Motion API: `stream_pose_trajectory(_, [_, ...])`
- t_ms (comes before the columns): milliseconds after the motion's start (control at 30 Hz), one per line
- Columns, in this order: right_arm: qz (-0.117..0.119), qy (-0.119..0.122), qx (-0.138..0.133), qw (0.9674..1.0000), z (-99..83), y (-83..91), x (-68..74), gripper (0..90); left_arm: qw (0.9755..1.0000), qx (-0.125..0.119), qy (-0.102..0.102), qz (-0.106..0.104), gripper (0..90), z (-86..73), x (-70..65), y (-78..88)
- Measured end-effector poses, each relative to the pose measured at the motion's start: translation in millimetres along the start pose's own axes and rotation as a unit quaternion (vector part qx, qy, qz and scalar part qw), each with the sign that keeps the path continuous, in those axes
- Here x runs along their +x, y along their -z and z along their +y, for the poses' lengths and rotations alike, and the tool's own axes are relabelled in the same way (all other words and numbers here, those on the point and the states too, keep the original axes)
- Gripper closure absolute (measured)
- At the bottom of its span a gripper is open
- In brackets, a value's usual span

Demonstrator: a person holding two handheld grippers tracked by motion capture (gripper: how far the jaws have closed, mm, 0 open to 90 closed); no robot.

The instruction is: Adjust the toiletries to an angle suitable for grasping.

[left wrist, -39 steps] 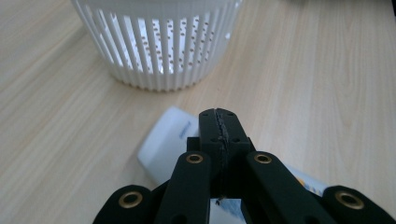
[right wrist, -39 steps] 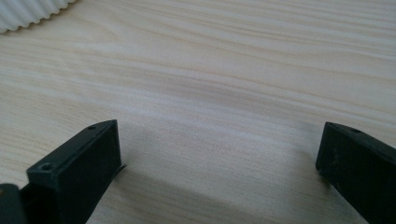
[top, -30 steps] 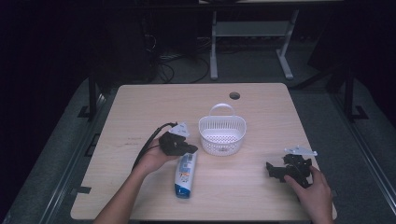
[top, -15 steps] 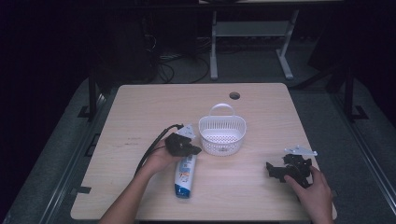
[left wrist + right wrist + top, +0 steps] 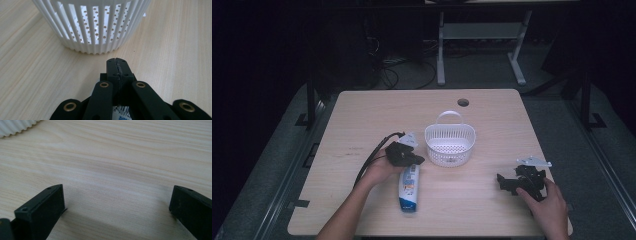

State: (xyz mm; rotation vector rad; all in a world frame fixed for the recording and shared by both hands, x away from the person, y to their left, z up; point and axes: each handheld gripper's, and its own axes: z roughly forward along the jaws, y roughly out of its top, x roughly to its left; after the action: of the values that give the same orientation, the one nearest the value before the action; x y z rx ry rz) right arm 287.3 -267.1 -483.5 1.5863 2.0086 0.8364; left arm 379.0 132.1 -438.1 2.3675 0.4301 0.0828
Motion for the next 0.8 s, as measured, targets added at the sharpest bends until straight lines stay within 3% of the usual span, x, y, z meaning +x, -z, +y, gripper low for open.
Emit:
stream_pose_trajectory(367, [0.000, 0.000, 0.000, 1.0000, 0.0, 0.0, 0.0, 0.0, 0.9998, 0.007, 0.012, 0.013, 90.0, -11.6, 7.4, 7.7])
stream_pose_trajectory(567, [0.000, 0.000, 0.000, 1.0000, 0.0, 0.0, 0.0, 0.0, 0.9994, 0.018, 0.016, 0.024, 90.0, -21.1, 11.5, 18.8])
stream_pose_trajectory(800, [0.000, 0.000, 0.000, 1.0000, 0.0, 0.0, 0.1, 0.0, 0.9983, 0.022, 0.035, 0.040, 90.0, -40.6, 18.7, 37.8])
